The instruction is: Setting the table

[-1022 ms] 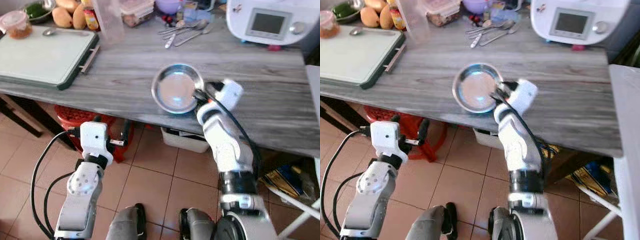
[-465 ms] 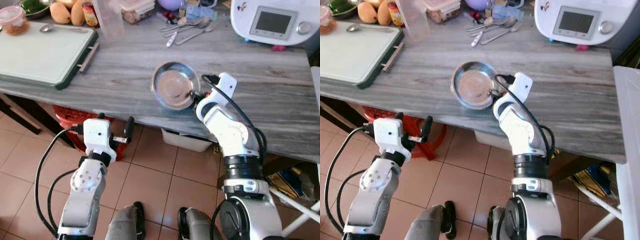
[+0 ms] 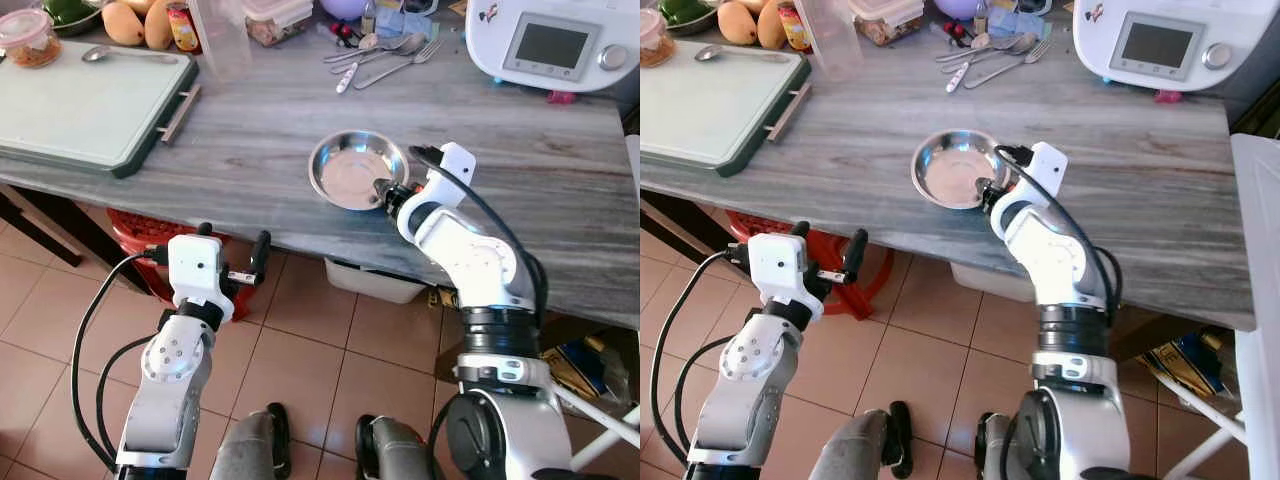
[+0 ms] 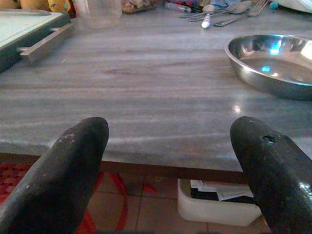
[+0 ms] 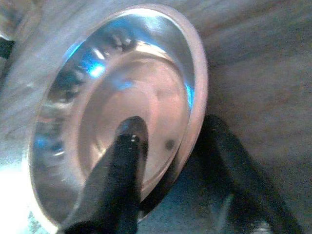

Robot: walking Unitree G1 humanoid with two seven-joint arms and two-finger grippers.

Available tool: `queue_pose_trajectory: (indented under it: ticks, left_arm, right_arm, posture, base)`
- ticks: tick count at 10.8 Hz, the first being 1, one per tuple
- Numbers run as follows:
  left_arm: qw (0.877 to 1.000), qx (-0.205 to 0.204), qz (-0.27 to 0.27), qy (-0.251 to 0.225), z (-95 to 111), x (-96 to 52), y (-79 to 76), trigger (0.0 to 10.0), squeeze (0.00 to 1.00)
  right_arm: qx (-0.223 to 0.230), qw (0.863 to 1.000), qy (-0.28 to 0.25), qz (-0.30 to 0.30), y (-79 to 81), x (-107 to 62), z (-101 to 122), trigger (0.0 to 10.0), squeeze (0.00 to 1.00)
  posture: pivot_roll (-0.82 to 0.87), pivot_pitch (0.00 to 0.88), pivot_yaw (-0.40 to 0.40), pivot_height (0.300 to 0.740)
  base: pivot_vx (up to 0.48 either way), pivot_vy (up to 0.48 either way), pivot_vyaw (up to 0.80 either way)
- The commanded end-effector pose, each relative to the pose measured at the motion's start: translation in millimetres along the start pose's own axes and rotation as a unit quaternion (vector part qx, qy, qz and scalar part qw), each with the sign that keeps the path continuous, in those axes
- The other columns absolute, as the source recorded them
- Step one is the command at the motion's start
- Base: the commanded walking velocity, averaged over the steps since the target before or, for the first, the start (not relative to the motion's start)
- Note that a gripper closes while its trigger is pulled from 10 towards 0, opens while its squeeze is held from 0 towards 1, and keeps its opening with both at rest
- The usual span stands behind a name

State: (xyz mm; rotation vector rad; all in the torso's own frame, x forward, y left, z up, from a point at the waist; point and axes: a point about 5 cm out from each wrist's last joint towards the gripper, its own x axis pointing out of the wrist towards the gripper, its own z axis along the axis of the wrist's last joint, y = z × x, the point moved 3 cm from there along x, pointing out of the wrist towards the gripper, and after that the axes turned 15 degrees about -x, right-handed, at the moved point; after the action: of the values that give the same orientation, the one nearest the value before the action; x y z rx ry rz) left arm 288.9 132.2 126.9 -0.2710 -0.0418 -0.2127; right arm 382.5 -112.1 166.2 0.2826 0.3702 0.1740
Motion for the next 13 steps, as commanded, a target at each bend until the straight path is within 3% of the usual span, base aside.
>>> queue_pose_trajectory:
  ticks: [1, 4, 6, 7, 9, 11, 13]
  left_arm:
    - [1.0, -0.001, 0.0, 0.007, -3, -1.0, 0.8, 10.0, 0.0]
    - [1.0, -0.006, -0.003, 0.006, -3, 0.2, -1.2, 10.0, 0.0]
    - [1.0, -0.007, -0.001, 0.005, -3, 0.8, -0.5, 10.0, 0.0]
    - [1.0, -0.007, 0.001, 0.005, -3, 0.6, -0.3, 10.0, 0.0]
    - [1.0, -0.01, -0.001, 0.005, -4, 2.1, -1.7, 10.0, 0.0]
    - [1.0, -0.009, -0.004, 0.005, -3, 3.8, -1.9, 10.0, 0.0]
    - [1.0, -0.008, -0.004, 0.002, -2, 5.4, -1.9, 10.0, 0.0]
  right_arm:
    - [0.004, 0.999, 0.052, -0.006, -6.3, -0.2, -24, 10.0, 1.0]
    - [-0.02, 0.999, 0.047, 0.011, -7.0, -4.4, -21, 10.0, 1.0]
    - [-0.084, 0.996, -0.015, 0.002, -10.2, -9.1, -4, 10.0, 1.0]
    - [-0.16, 0.985, -0.064, -0.008, -12.0, -15.3, 6, 10.0, 1.0]
    - [-0.167, 0.982, -0.089, -0.011, -13.5, -20.0, 7, 10.0, 1.0]
    - [-0.168, 0.983, -0.075, 0.006, -9.5, -20.3, 0, 10.0, 1.0]
    - [-0.2, 0.973, -0.11, 0.02, -4.8, -23.6, 8, 10.0, 1.0]
  posture:
    - [-0.01, 0.209, 0.034, 0.74]
    - [-0.01, 0.209, 0.031, 0.74]
    - [-0.01, 0.208, 0.03, 0.74]
    - [-0.01, 0.208, 0.03, 0.74]
    - [-0.02, 0.204, 0.033, 0.74]
    - [-0.02, 0.203, 0.037, 0.74]
    - [-0.02, 0.201, 0.039, 0.74]
  base:
    - [0.0, 0.0, 0.0]
    - [0.0, 0.0, 0.0]
    - [0.0, 0.0, 0.0]
    - [0.0, 0.0, 0.0]
    - [0.0, 0.0, 0.0]
    - [0.0, 0.0, 0.0]
    - [0.0, 0.0, 0.0]
